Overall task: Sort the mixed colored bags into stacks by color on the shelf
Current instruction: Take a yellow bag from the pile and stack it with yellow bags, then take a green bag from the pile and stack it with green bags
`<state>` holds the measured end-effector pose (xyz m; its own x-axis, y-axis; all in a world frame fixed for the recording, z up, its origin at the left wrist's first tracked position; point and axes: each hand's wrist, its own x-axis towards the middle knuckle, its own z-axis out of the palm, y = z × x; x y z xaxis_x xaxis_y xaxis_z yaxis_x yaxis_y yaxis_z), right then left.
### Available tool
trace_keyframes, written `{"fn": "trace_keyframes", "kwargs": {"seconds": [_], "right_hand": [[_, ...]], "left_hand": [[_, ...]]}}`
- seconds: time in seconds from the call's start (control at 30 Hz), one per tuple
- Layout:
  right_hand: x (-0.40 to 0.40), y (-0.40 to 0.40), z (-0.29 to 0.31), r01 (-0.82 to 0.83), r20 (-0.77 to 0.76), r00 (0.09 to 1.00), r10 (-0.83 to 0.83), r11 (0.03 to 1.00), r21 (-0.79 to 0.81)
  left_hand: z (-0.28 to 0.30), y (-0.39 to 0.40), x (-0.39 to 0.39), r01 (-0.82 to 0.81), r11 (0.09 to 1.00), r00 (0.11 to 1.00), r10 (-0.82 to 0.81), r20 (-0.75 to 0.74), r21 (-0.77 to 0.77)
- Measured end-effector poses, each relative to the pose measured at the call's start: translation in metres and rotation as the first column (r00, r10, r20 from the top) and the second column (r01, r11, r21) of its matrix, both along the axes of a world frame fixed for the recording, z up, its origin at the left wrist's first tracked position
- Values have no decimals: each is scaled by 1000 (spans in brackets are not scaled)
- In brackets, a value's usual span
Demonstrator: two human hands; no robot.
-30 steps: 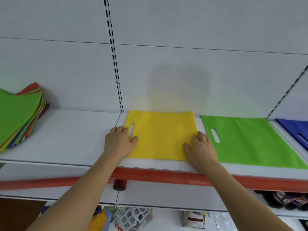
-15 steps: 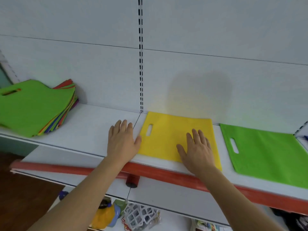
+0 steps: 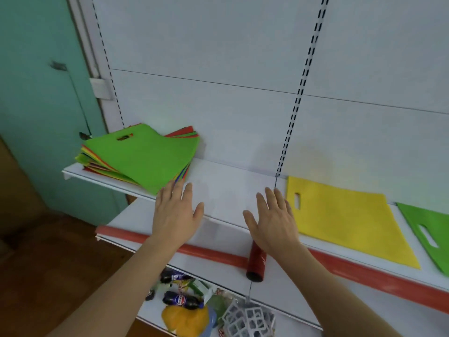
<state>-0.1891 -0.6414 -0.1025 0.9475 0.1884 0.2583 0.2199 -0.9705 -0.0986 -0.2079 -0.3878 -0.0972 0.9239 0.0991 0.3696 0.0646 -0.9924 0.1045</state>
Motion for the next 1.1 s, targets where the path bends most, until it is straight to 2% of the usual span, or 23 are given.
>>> {"fn": "trace_keyframes", "kwargs": {"seconds": [0.27,0.4,0.57,0.83,0.97,1.1], "right_hand": [[-9,133,-7,-79,7,997,79,997,21],[16,179,-1,-111,24,993,112,994,-15],[69,232,2,-146,63,988,144,989,21],[142,294,7,-172,38,984,172,985,-1],[159,312,4,-160,-50,986,158,986,-44],[167,318,2,-120,-48,992,115,988,-97]], "left_hand": [[0,120,-15,-41,999,999,41,-31,-1],[-1,165,3,-83,997,996,83,-39,2],[1,211,43,-94,995,995,94,-22,32],[18,266,121,-152,980,988,155,-15,127],[10,281,148,-182,968,976,199,-86,174],[3,288,159,-132,974,985,149,-86,185]]}}
